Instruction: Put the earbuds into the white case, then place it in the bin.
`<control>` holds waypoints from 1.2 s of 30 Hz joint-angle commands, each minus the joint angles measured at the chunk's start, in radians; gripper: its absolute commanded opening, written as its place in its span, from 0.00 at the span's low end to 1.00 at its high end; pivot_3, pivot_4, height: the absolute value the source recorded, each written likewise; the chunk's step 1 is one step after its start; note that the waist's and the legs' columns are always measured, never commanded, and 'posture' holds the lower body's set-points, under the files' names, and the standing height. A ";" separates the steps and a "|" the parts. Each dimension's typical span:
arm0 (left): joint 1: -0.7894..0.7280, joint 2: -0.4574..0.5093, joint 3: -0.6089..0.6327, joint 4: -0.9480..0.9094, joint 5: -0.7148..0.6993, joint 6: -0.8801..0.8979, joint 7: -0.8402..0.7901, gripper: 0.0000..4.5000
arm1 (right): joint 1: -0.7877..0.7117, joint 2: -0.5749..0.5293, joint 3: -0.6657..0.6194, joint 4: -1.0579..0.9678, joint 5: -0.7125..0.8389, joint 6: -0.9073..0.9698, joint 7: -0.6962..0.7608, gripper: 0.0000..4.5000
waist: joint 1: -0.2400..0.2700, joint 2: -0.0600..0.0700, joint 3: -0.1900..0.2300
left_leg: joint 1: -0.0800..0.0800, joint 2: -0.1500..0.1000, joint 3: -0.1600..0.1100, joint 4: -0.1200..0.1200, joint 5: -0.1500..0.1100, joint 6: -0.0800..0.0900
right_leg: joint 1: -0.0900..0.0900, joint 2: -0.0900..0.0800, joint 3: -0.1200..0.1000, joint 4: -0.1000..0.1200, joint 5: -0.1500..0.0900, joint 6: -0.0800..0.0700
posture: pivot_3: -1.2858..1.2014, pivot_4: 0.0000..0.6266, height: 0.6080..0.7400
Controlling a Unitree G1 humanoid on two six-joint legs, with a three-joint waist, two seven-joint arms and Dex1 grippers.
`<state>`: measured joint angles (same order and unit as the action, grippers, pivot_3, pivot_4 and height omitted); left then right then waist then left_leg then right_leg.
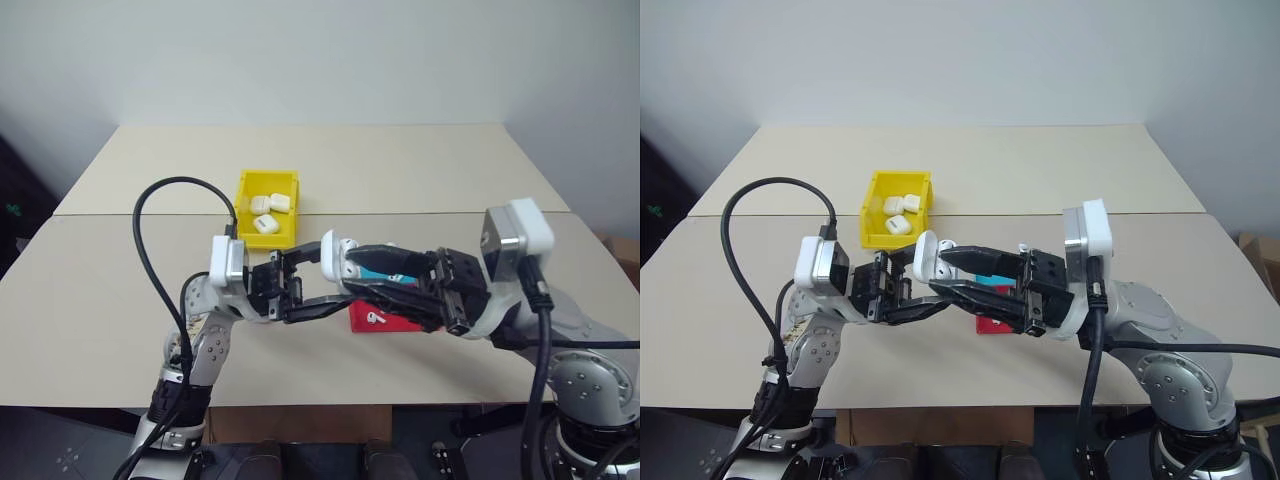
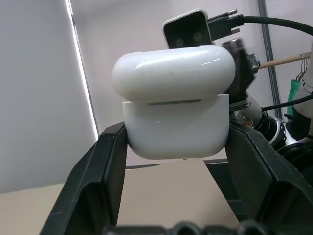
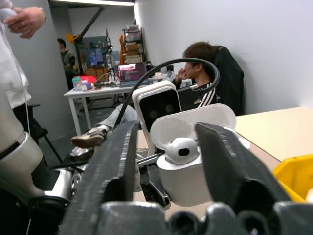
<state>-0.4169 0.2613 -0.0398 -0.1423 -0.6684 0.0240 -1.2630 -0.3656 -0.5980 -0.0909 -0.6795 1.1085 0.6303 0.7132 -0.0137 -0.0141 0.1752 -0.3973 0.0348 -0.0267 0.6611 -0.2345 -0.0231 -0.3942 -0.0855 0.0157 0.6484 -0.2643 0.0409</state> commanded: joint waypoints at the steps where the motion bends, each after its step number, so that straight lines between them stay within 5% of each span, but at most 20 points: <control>1: -0.003 -0.007 0.001 -0.029 -0.009 -0.020 0.002 0.61 | 0.008 0.000 -0.013 -0.017 -0.015 -0.032 0.009 0.64 | 0.000 0.000 0.000 | 0.000 0.000 0.000 0.000 0.000 0.000 | 0.000 0.000 0.000 0.000 0.000 0.000 | 0.52 0.24 1.00; 11: -0.002 0.001 0.006 0.007 0.009 -0.038 -0.012 0.61 | -0.008 -0.065 -0.145 0.064 0.061 -0.041 0.093 0.64 | 0.001 0.000 0.000 | 0.000 0.000 0.000 0.000 0.000 0.000 | 0.001 0.000 0.000 -0.001 0.000 0.000 | 0.52 0.24 1.00; 17: -0.059 0.052 -0.016 0.063 0.083 -0.019 -0.002 0.61 | -0.248 -0.256 -0.134 0.288 -0.040 0.038 0.183 0.64 | -0.004 0.002 0.001 | 0.002 0.000 0.001 0.000 0.000 0.000 | 0.002 0.000 0.000 -0.001 0.000 0.000 | 0.52 0.24 1.00; 20: -0.095 0.071 -0.030 0.083 0.113 0.001 0.015 0.61 | -0.419 -0.332 -0.052 0.379 -0.106 0.098 0.230 0.51 | -0.001 0.002 0.001 | 0.002 0.000 0.001 0.000 0.000 0.000 | 0.001 0.000 0.000 -0.002 0.001 0.000 | 0.52 0.24 1.00; 27: -0.160 0.070 -0.046 0.112 0.141 0.007 0.026 0.61 | -0.819 -0.356 0.178 0.495 -0.142 0.363 0.393 0.03 | -0.001 0.003 0.002 | -0.007 0.000 0.002 0.000 0.000 0.002 | -0.010 0.000 0.002 -0.001 0.001 0.000 | 0.52 0.24 1.00; 36: -0.201 0.060 -0.067 0.137 0.184 -0.003 0.051 0.61 | -0.981 -0.250 0.329 0.542 -0.256 0.450 0.476 0.01 | 0.003 0.003 0.002 | -0.009 0.000 0.001 0.000 0.000 0.002 | -0.010 0.000 0.001 -0.001 0.001 0.000 | 0.52 0.24 1.00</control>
<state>-0.5909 0.3265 -0.1082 0.0147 -0.4852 0.0299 -1.2184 -1.3090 -0.8480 0.2436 -0.1313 0.8752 1.0794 1.1726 -0.0104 -0.0111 0.1771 -0.4066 0.0349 -0.0254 0.6609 -0.2349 -0.0213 -0.4047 -0.0855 0.0165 0.6479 -0.2635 0.0411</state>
